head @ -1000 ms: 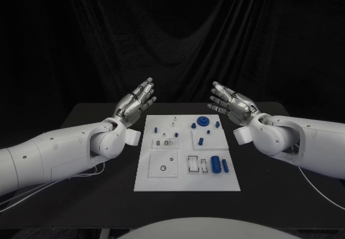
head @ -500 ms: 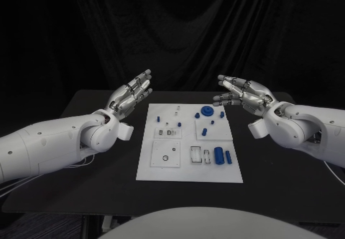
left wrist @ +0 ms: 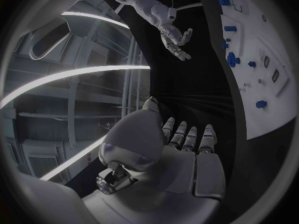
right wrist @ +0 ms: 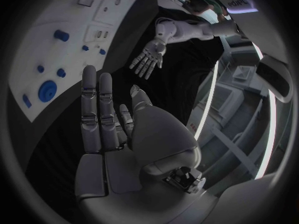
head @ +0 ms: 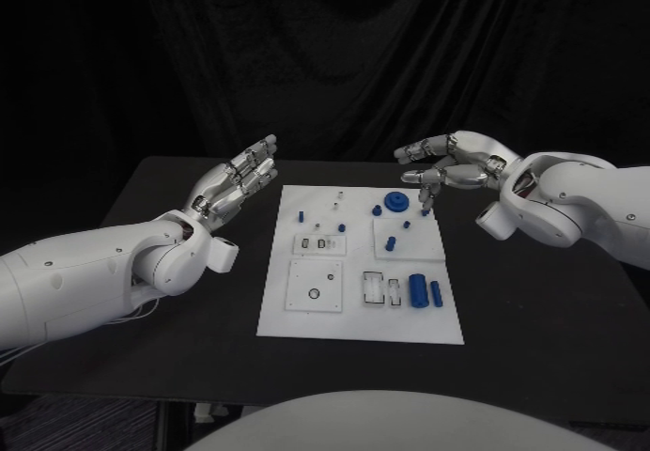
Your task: Assemble the parts on the task board
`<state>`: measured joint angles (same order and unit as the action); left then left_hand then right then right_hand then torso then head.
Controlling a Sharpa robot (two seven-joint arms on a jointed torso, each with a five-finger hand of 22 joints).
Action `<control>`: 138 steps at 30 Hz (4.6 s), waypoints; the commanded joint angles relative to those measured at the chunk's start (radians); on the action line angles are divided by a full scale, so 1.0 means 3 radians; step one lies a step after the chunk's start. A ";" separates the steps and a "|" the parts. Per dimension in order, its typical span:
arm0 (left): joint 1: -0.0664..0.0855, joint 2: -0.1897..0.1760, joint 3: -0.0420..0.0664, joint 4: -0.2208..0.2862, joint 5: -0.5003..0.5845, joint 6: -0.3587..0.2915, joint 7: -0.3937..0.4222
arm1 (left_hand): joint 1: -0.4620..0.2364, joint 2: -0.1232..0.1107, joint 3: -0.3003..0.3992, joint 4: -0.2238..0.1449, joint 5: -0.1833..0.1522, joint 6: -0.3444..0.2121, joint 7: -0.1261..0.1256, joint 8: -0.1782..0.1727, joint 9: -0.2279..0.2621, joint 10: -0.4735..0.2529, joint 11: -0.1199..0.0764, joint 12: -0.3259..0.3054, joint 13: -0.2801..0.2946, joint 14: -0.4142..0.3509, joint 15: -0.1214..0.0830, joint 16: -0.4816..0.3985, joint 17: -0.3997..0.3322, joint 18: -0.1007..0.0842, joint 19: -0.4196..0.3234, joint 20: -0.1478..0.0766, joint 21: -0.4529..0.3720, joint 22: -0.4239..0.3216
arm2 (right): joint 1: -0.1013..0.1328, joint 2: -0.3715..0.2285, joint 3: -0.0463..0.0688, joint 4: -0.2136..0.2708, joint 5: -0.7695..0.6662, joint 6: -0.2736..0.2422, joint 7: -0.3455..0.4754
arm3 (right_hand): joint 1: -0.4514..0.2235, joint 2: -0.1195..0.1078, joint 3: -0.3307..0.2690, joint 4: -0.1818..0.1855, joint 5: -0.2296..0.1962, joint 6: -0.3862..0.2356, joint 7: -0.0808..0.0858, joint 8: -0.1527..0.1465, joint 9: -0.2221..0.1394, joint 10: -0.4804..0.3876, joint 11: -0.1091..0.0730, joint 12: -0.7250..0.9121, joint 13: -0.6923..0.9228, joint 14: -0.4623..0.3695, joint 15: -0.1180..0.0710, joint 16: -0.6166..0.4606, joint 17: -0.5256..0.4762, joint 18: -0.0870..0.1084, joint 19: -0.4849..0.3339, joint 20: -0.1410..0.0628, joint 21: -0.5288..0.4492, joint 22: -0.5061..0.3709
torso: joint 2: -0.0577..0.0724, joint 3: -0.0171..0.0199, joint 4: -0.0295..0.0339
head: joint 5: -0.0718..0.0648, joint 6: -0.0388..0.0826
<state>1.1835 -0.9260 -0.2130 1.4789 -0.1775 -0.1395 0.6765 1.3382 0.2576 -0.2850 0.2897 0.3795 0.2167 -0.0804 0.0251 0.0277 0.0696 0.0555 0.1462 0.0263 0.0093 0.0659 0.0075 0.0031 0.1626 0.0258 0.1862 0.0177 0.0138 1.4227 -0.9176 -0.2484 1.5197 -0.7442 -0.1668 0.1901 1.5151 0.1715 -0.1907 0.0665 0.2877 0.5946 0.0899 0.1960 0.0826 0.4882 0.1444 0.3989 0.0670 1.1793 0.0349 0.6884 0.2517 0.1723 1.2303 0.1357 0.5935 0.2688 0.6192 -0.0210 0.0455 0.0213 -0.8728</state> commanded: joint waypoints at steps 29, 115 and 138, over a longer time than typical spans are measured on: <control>0.0154 -0.0284 0.0002 0.0250 -0.0570 -0.0239 0.0704 | 0.0422 -0.0062 0.0077 0.0005 0.0381 0.0077 0.0048 0.0015 0.0006 -0.0009 -0.0028 -0.0084 -0.0006 -0.0031 -0.0152 -0.0025 -0.0010 0.0055 -0.0084 -0.0137 -0.0056 -0.0044 | 0.0217 0.0314 0.0004 -0.0073 -0.3420 -0.0139 -0.1200 | -0.0162 -0.0441 0.0610 -0.0132 -0.0238 0.0552 -0.0176 -0.0155 0.0281 0.1044 -0.0146 -0.0359 0.0018 0.0673 -0.0184 0.1338 0.1222 -0.0239 0.0457 -0.0177 0.2309 0.2677 | 0.0492 -0.0129 0.0183 | -0.0245 0.0041; 0.0157 -0.0332 0.0001 0.0234 -0.0574 -0.0106 0.0581 | 0.0527 -0.0037 0.0131 -0.0004 0.0468 0.0202 0.0372 0.0035 0.0021 -0.0048 -0.0068 -0.0127 -0.0012 -0.0031 -0.0139 -0.0025 -0.0010 0.0059 -0.0086 -0.0123 -0.0059 -0.0046 | -0.0057 0.0510 0.0004 -0.0393 -0.3353 -0.0123 -0.1015 | -0.0259 -0.0699 0.1520 -0.0062 0.0040 0.1057 -0.0045 -0.0206 0.0362 0.1854 -0.0207 -0.0658 -0.0001 0.0854 -0.0144 0.1805 0.1993 -0.0289 0.0497 -0.0131 0.2526 0.3112 | 0.0599 -0.0157 0.0215 | -0.0392 0.0208; 0.0156 -0.0310 0.0001 0.0209 -0.0574 -0.0090 0.0564 | 0.0533 -0.0033 0.0137 -0.0005 0.0480 0.0193 0.0395 0.0031 0.0019 -0.0059 -0.0070 -0.0140 -0.0014 -0.0031 -0.0137 -0.0025 -0.0010 0.0060 -0.0086 -0.0108 -0.0058 -0.0045 | 0.0003 0.0659 0.0035 -0.0524 -0.3054 -0.0764 -0.0793 | -0.0212 -0.0723 0.1748 -0.0117 -0.0228 0.1534 0.0060 0.0061 0.0660 0.2289 -0.0309 -0.0725 0.0034 0.0856 -0.0212 0.1776 0.2007 -0.0291 0.0493 -0.0197 0.2510 0.3149 | 0.0601 -0.0156 0.0213 | -0.0330 0.0252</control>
<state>1.2280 -1.0213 -0.2134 1.5407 -0.3467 -0.1765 0.6779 1.4892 0.2480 -0.2489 0.2868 0.5202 0.2771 0.0342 0.0321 0.0331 0.0551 0.0408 0.1110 0.0235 0.0005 0.0252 0.0036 0.0009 0.1624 -0.0009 0.1452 0.0035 0.0016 1.4190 -0.7263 -0.2396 1.3697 -1.7072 -0.3177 -0.0732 1.4519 -0.0551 0.3324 0.0285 0.2236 1.0384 0.0910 0.2113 0.2317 1.1424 0.0762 0.1814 0.0763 1.4315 -0.0287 1.2200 0.8529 0.0937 1.3742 0.0820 1.3473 1.2125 0.7995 -0.0674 0.1096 -0.0777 -0.8000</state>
